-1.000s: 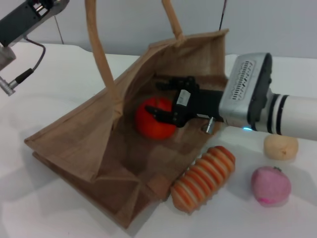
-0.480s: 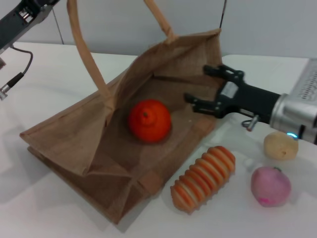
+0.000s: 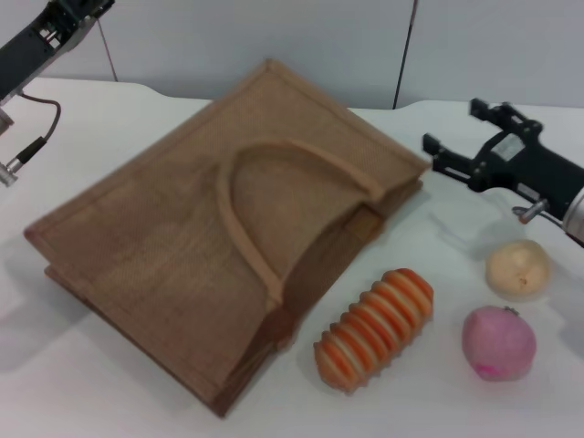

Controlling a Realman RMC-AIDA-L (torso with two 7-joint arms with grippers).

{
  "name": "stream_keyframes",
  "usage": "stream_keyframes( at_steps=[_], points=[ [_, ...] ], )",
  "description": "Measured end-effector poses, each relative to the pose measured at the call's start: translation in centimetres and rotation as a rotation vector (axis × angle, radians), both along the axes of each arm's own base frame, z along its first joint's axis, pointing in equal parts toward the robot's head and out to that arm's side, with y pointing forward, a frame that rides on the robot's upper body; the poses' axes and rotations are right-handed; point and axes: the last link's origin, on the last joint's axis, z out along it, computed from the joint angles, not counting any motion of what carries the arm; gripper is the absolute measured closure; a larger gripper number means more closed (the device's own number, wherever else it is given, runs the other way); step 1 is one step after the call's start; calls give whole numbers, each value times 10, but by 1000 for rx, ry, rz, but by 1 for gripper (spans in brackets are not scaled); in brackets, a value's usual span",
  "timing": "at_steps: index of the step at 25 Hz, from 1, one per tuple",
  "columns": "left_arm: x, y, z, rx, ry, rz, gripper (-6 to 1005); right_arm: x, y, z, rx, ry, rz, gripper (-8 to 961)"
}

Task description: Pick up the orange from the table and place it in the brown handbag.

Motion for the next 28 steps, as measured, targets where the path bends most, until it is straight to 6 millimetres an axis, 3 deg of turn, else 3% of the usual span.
stream_keyframes(
  at_steps=[3, 5, 28],
  points=[
    [-2, 1, -1, 9, 12, 13, 756, 5, -1, 7, 55, 29, -24, 65],
    [-3, 2, -2, 13, 19, 21, 638, 8, -2, 10, 87, 50, -37, 66],
    [-47, 6, -53, 374, 412, 320, 644, 38, -8, 47, 351, 237, -211, 69]
  ],
)
